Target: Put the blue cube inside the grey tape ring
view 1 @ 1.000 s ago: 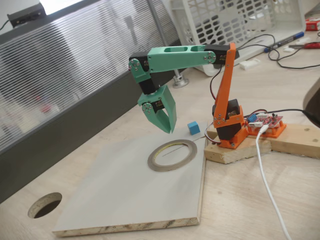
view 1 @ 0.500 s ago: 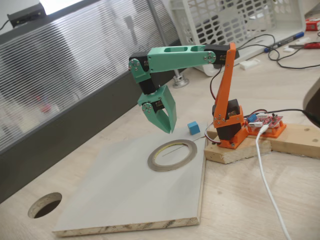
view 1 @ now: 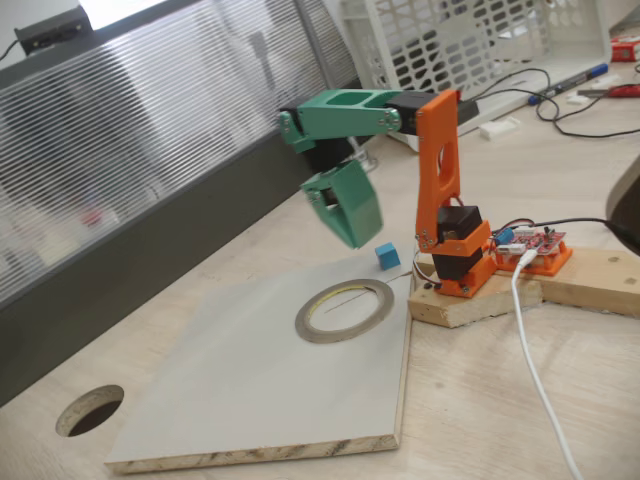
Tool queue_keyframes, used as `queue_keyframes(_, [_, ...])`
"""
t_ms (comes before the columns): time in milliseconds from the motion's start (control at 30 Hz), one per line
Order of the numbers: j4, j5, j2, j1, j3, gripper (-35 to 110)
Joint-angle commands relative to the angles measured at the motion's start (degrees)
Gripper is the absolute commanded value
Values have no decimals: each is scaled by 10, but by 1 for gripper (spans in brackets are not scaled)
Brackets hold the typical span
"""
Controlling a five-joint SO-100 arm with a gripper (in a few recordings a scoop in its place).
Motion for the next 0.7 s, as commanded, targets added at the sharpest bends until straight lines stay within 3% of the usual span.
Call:
queue_keyframes(0, [-1,4,0,115,-2,5])
queue_keyframes(667, [0,7,-1,132,2,5])
